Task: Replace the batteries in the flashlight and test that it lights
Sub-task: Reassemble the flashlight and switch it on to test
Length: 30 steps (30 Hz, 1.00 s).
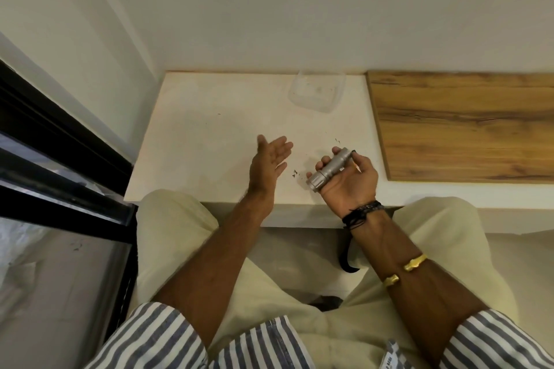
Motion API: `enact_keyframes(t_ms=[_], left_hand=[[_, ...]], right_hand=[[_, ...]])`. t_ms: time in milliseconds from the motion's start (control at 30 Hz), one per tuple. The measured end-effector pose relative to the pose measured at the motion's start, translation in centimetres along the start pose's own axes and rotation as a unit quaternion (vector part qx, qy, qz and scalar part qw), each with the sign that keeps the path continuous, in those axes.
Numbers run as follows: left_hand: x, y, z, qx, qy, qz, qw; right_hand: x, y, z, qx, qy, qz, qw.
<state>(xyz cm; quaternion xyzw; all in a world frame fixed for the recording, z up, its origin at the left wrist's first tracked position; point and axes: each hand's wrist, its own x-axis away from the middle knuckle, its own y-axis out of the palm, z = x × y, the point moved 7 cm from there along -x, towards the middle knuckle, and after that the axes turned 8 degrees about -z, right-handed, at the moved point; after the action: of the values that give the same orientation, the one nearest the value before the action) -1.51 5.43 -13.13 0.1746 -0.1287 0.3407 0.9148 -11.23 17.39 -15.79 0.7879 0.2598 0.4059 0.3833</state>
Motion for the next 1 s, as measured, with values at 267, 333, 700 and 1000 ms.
enact_keyframes(t_ms=[267,333,700,1000], left_hand=[[0.1,-0.3,-0.2,0.254,-0.024,-0.043,0.966],[0.1,-0.5,-0.1,0.258,-0.021,-0.041,0.965],[0.2,-0.4,0.3,0.251,-0.031,-0.064,0.965],[0.2,-0.5,0.4,0.247,-0.025,-0.063,0.967]], right_hand=[[0.2,1.6,-1.9,-0.129,-0.043,-0.079,0.988],[0.3,1.8,-2.3,-0.148,-0.052,-0.077,0.985],[0.8,2.9,-2.7,-0.164,-0.057,-0.106,0.979],[0.9,2.8,-2.8,-0.164,-0.059,-0.1,0.98]])
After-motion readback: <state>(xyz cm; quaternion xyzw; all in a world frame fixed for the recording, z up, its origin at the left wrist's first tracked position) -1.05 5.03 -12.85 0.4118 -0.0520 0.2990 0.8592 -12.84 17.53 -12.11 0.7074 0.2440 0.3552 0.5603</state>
